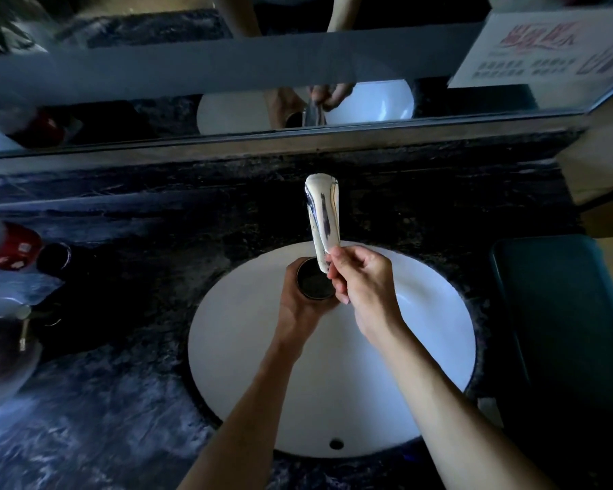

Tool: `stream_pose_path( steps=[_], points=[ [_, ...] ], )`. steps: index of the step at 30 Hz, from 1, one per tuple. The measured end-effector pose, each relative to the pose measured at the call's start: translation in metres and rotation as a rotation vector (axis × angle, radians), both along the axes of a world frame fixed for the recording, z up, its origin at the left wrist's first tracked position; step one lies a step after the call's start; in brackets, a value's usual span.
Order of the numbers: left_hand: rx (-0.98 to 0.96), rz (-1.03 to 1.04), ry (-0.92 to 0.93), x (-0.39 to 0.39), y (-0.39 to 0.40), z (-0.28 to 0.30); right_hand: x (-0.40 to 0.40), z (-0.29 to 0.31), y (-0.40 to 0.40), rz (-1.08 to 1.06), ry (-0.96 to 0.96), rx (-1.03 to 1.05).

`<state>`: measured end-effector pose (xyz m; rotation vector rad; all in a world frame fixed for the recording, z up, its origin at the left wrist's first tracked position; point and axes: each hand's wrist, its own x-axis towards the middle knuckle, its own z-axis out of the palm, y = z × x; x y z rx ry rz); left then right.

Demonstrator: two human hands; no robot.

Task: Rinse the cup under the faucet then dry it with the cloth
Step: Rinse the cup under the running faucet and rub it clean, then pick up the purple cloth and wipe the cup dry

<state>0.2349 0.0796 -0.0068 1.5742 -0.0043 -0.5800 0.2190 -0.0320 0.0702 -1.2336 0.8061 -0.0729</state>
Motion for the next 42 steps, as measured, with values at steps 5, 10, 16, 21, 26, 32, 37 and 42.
stream_pose_path(
  steps=[5, 10, 16, 21, 26, 32, 37, 42],
  points=[
    [0.084, 0.094, -0.045, -0.016, 0.018, 0.002, -0.037, -0.002, -0.008, 0.062, 0.059, -0.109],
    [0.104, 0.121, -0.096, -0.041, 0.035, 0.018, -0.100, -0.002, -0.015, 0.076, 0.070, -0.201],
    [0.089, 0.093, -0.187, -0.080, 0.052, 0.028, -0.185, -0.023, -0.017, 0.307, 0.104, -0.463],
    [0.119, 0.079, -0.178, -0.113, 0.060, 0.023, -0.254, -0.034, -0.017, 0.574, 0.074, -0.850],
    [0.180, 0.015, -0.143, -0.134, 0.066, 0.011, -0.319, -0.038, -0.028, 0.776, 0.023, -1.211],
    [0.164, 0.018, -0.153, -0.162, 0.066, 0.008, -0.381, -0.050, -0.039, 1.197, 0.213, -1.419],
    [0.107, 0.038, -0.161, -0.184, 0.058, 0.017, -0.396, -0.059, -0.043, 1.328, 0.270, -1.480],
    [0.064, 0.053, -0.152, -0.197, 0.054, 0.028, -0.394, -0.065, -0.032, 1.210, 0.248, -1.512]
  ],
)
